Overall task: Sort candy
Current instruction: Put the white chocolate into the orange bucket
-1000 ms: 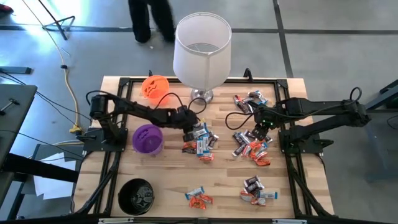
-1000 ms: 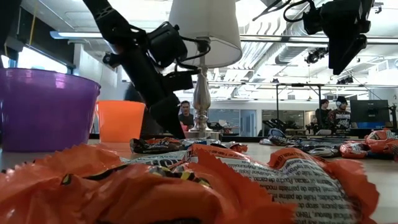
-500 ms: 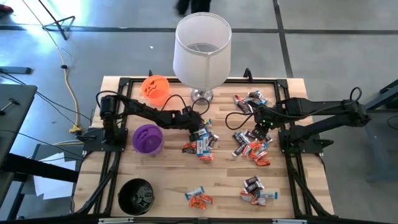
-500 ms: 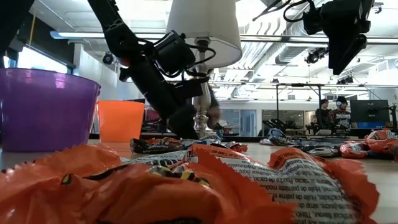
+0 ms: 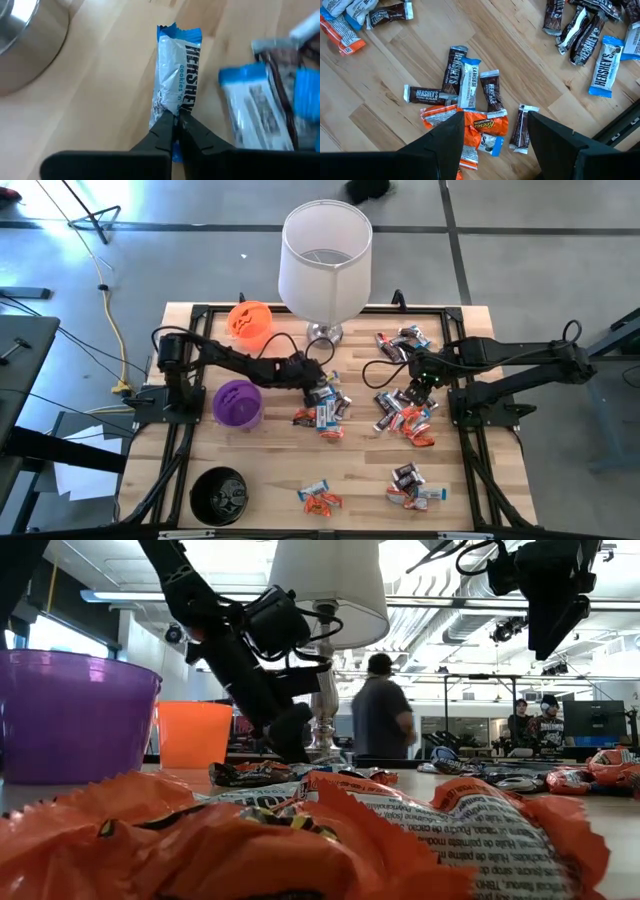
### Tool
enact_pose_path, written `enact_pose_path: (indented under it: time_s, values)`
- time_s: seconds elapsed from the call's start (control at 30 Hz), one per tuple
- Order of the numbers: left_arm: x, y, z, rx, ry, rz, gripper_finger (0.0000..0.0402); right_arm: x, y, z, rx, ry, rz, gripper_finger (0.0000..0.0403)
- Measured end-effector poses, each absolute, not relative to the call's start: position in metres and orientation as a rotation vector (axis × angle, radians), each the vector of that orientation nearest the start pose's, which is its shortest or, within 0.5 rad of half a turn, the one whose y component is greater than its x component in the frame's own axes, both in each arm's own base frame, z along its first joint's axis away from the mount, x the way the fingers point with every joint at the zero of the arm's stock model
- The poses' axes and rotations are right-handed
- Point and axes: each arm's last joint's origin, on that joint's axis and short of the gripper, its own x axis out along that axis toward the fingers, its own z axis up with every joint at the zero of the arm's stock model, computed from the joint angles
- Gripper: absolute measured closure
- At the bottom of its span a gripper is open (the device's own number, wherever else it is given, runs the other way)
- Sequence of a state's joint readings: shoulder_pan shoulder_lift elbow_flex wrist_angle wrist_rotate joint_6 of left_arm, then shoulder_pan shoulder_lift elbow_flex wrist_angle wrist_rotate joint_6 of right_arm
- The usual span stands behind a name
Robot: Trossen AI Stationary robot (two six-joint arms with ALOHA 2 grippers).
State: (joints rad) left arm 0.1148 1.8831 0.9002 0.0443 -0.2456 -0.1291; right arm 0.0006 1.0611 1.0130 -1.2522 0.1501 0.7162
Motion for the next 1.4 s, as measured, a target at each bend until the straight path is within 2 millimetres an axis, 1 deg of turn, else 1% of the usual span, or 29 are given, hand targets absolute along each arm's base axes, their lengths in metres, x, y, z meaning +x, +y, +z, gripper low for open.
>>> enact_pose_path:
  time_s: [0.13, 0.23, 0.4, 0.53, 0.67, 0.77, 0.9, 1.07, 1.27, 1.4]
  values:
    - [0.334, 0.039, 0.128, -0.040, 0.901, 0.391, 0.0401, 0.165, -0.004, 0.289, 0.511, 1.184, -0.585, 0.0192]
    - [0.332, 0.032, 0.150, -0.025, 0.836, 0.407, 0.0401, 0.165, -0.005, 0.289, 0.498, 1.177, -0.600, 0.0192]
    - [0.325, 0.018, 0.179, 0.043, 0.755, 0.457, 0.0401, 0.165, -0.005, 0.289, 0.482, 1.170, -0.614, 0.0192]
    - [0.309, 0.007, 0.199, 0.112, 0.767, 0.547, 0.0401, 0.165, -0.005, 0.289, 0.484, 1.169, -0.616, 0.0192]
    - [0.283, -0.001, 0.215, 0.179, 0.800, 0.709, 0.0401, 0.165, -0.005, 0.289, 0.486, 1.168, -0.618, 0.0192]
    - [0.261, -0.002, 0.225, 0.200, 0.825, 0.837, 0.0401, 0.165, -0.005, 0.289, 0.485, 1.168, -0.617, 0.0192]
    - [0.234, 0.006, 0.238, 0.219, 0.840, 0.984, 0.0401, 0.165, -0.005, 0.289, 0.486, 1.165, -0.616, 0.0192]
    - [0.207, 0.026, 0.252, 0.265, 0.868, 1.142, 0.0401, 0.165, -0.006, 0.290, 0.493, 1.160, -0.620, 0.0192]
    - [0.189, 0.060, 0.262, 0.249, 0.931, 1.273, 0.0401, 0.165, -0.006, 0.290, 0.493, 1.158, -0.620, 0.0192]
    - [0.181, 0.082, 0.263, 0.235, 1.043, 1.270, 0.0401, 0.166, -0.006, 0.290, 0.488, 1.147, -0.625, 0.0192]
